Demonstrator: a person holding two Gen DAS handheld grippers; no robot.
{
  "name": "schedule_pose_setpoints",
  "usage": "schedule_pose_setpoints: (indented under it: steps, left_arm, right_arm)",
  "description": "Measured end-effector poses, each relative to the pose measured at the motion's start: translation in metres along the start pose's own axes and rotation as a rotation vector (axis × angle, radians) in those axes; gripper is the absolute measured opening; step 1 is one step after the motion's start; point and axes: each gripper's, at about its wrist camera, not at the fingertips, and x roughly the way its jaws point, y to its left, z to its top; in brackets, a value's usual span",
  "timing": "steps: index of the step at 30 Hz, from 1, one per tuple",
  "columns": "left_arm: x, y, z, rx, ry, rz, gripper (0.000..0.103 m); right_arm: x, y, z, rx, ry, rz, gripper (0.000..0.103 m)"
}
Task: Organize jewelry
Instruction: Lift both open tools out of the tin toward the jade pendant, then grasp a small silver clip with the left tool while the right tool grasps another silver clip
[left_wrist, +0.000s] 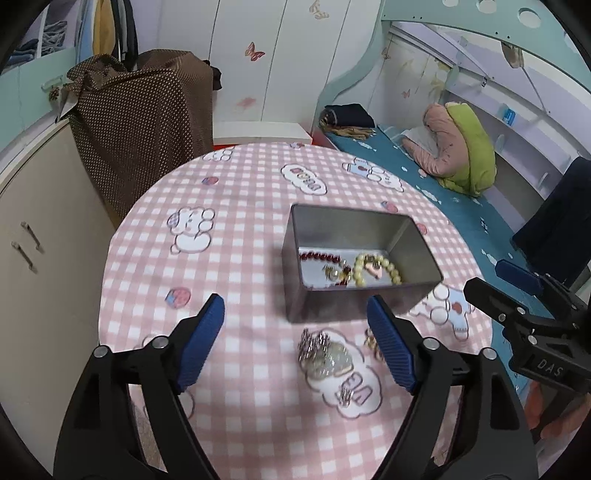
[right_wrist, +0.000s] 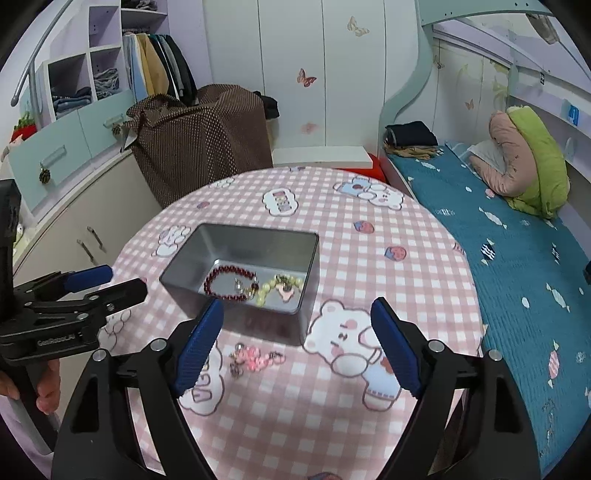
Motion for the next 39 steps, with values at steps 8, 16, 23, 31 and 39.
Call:
schedule_pose_setpoints:
  steps: [8,16,23,31,39]
  left_arm:
    - [0.002,-0.003,-0.031,0.017,0.061,-0.01,0.085]
    - [0.012,-0.021,-0.06,0.066,0.132,-0.039,0.085]
    - [0.023,-0.031,-0.072,0.09,0.163,-0.053,0.072]
    - [0.038,-0.041,-0.076,0.13,0.178,-0.042,0.046]
    - [0.042,-0.05,-0.075,0.196,0.196,-0.039,0.014]
  right_arm:
    - [0.009,0.0,-0.023,0.02,0.068,-0.015,0.086]
    - [0.021,0.002,-0.048,0.022,0.138,-0.019,0.087]
    - [0.029,0.0,-0.061,0.03,0.173,-0.022,0.087]
    - [0.034,-0.001,-0.065,0.029,0.185,-0.01,0.087]
    - [0.04,0.0,-0.065,0.024,0.198,-0.001,0.087]
